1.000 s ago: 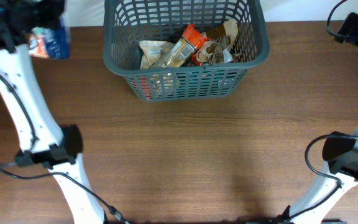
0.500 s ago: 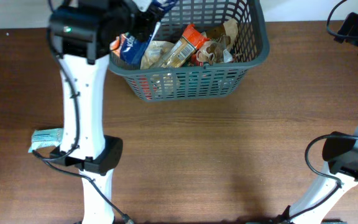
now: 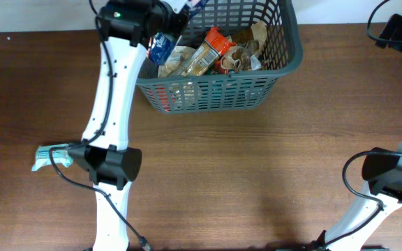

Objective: Pack container
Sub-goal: 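Lift the Kleenex box and lower it into the basket, release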

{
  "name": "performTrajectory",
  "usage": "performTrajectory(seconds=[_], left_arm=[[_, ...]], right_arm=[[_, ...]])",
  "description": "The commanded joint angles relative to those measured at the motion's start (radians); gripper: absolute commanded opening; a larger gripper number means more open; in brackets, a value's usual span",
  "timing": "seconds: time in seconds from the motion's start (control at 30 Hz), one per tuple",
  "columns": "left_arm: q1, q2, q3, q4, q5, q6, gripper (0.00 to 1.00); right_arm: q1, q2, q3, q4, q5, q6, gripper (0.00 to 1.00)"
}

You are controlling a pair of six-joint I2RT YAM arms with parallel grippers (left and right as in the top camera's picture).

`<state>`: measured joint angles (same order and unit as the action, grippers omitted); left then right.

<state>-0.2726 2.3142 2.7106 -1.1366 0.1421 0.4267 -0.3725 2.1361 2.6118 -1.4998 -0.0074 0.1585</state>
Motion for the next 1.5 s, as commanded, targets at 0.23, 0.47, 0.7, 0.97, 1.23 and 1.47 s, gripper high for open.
performTrajectory(seconds=[0.23, 0.47, 0.7, 0.97, 1.23, 1.47], left_arm=[[0.004, 0.084, -0.063, -0.013, 0.053, -0.021, 0.02], [0.002, 0.126, -0.064, -0.064, 0.053, -0.021, 0.02], [0.002, 0.126, -0.064, -0.065, 0.053, -0.021, 0.45], [0.002, 0.126, -0.064, -0.056, 0.052, -0.021, 0.87], [0.002, 0.120, -0.026, -0.015, -0.010, -0.021, 0.99], [0.019, 0.071, 0.258, -0.015, -0.043, -0.045, 1.00]], right_arm=[[-0.001, -0.013, 0.003, 0.000, 0.009, 0.007, 0.99], [-0.001, -0.013, 0.003, 0.000, 0.009, 0.007, 0.99], [-0.001, -0.013, 0.003, 0.000, 0.009, 0.007, 0.99], [-0.001, -0.013, 0.003, 0.000, 0.009, 0.007, 0.99], [-0.001, -0.013, 0.003, 0.000, 0.009, 0.007, 0.99], [-0.001, -0.013, 0.003, 0.000, 0.009, 0.007, 0.99]])
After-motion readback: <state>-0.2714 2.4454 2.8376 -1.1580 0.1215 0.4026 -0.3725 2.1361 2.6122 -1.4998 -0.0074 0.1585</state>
